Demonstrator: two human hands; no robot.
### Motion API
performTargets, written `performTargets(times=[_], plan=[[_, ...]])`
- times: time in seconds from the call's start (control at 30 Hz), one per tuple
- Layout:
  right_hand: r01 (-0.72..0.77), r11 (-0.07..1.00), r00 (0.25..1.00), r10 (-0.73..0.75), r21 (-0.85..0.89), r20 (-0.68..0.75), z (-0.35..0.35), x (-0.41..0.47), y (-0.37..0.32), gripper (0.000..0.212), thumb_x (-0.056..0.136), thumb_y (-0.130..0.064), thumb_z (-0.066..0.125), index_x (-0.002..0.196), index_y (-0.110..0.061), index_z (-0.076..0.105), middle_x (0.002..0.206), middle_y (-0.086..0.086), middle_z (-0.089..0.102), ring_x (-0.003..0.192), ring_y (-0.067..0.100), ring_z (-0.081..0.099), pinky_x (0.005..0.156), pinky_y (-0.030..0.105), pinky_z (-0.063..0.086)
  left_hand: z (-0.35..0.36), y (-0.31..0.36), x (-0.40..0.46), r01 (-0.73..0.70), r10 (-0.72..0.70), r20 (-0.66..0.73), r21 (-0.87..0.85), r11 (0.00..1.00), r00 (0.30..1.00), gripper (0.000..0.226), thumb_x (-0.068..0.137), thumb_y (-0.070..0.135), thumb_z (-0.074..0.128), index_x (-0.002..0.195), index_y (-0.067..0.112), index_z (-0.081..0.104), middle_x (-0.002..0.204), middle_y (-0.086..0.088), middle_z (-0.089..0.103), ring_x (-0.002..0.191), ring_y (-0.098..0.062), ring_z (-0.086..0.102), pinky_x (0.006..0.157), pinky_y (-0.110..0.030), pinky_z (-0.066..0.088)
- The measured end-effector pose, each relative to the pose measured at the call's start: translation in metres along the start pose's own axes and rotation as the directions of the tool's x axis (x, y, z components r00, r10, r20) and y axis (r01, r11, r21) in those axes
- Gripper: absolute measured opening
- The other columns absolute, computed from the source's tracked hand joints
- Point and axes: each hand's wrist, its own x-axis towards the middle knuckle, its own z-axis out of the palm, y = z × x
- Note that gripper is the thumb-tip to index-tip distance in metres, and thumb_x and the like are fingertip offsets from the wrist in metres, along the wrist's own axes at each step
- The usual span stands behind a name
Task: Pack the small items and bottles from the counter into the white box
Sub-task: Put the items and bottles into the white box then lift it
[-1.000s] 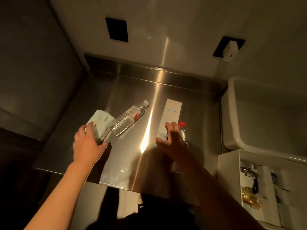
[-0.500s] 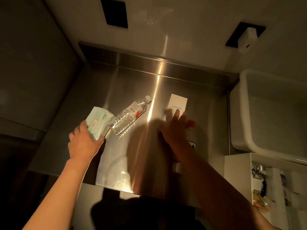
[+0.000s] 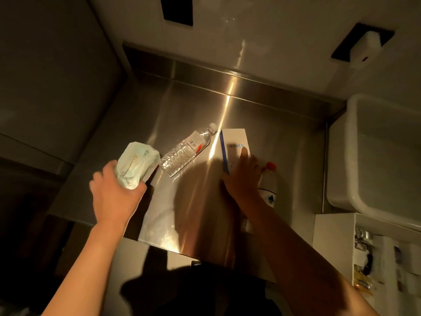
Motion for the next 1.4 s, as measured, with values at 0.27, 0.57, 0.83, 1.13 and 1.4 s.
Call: performTargets(times=[0.27, 0.57, 0.83, 1.13, 1.4], plan=[[0.099, 0.99, 0.991, -0.089, 0.096, -0.101, -0.021, -0.036, 0.009, 0.088, 0.079, -0.039, 0.072, 0.154, -0.015, 0.033, 0.141, 0.019, 0.046, 0.123, 0.038, 0.048, 0.105, 0.053, 0.041, -0.013, 0.026, -0.063, -0.152, 0.144, -0.067, -0.134, 0.979, 0.987, 0.084, 0.068, 0.039, 0.088, 0.139, 0.034, 0.045, 0.124, 0.005, 0.044, 0.115, -0.017, 0.043, 0.08, -0.034, 0.044], [0.068, 0.981, 0.989, -0.043, 0.183, -0.139, -0.056, -0.055, 0.039, 0.079, 0.085, -0.052, 0.062, 0.154, -0.029, 0.03, 0.145, 0.006, 0.038, 0.128, 0.029, 0.043, 0.107, 0.046, 0.047, -0.005, 0.088, -0.105, -0.322, 0.33, -0.021, -0.286, 0.903, 0.944, 0.07, 0.074, 0.037, 0.088, 0.132, 0.029, 0.05, 0.13, 0.006, 0.045, 0.12, -0.016, 0.048, 0.092, -0.042, 0.056], [0.144, 0.976, 0.951, -0.091, 0.162, -0.294, -0.071, -0.072, 0.069, 0.071, 0.091, -0.054, 0.049, 0.147, -0.011, 0.051, 0.142, 0.016, 0.054, 0.116, 0.032, 0.058, 0.091, 0.041, 0.056, 0.021, 0.118, -0.134, -0.412, 0.463, 0.037, -0.401, 0.818, 0.885, 0.059, 0.069, 0.043, 0.085, 0.115, 0.038, 0.049, 0.12, 0.011, 0.045, 0.115, -0.012, 0.051, 0.089, -0.036, 0.056], [0.164, 0.963, 0.937, -0.085, 0.212, -0.338, -0.109, -0.089, 0.098, 0.074, 0.087, -0.057, 0.06, 0.148, -0.017, 0.046, 0.143, 0.009, 0.051, 0.119, 0.025, 0.056, 0.096, 0.041, 0.055, 0.02, 0.164, -0.143, -0.528, 0.579, -0.006, -0.417, 0.74, 0.815, 0.061, 0.071, 0.031, 0.089, 0.117, 0.031, 0.049, 0.123, 0.009, 0.045, 0.118, -0.013, 0.05, 0.087, -0.044, 0.058], [0.212, 0.932, 0.916, -0.084, 0.295, -0.393, -0.163, -0.112, 0.148, 0.074, 0.089, -0.046, 0.069, 0.149, -0.013, 0.044, 0.147, 0.01, 0.045, 0.13, 0.025, 0.048, 0.097, 0.045, 0.056, 0.022, 0.226, -0.171, -0.634, 0.681, -0.08, -0.459, 0.623, 0.728, 0.054, 0.073, 0.025, 0.088, 0.114, 0.017, 0.055, 0.124, -0.003, 0.051, 0.118, -0.016, 0.05, 0.092, -0.045, 0.053]])
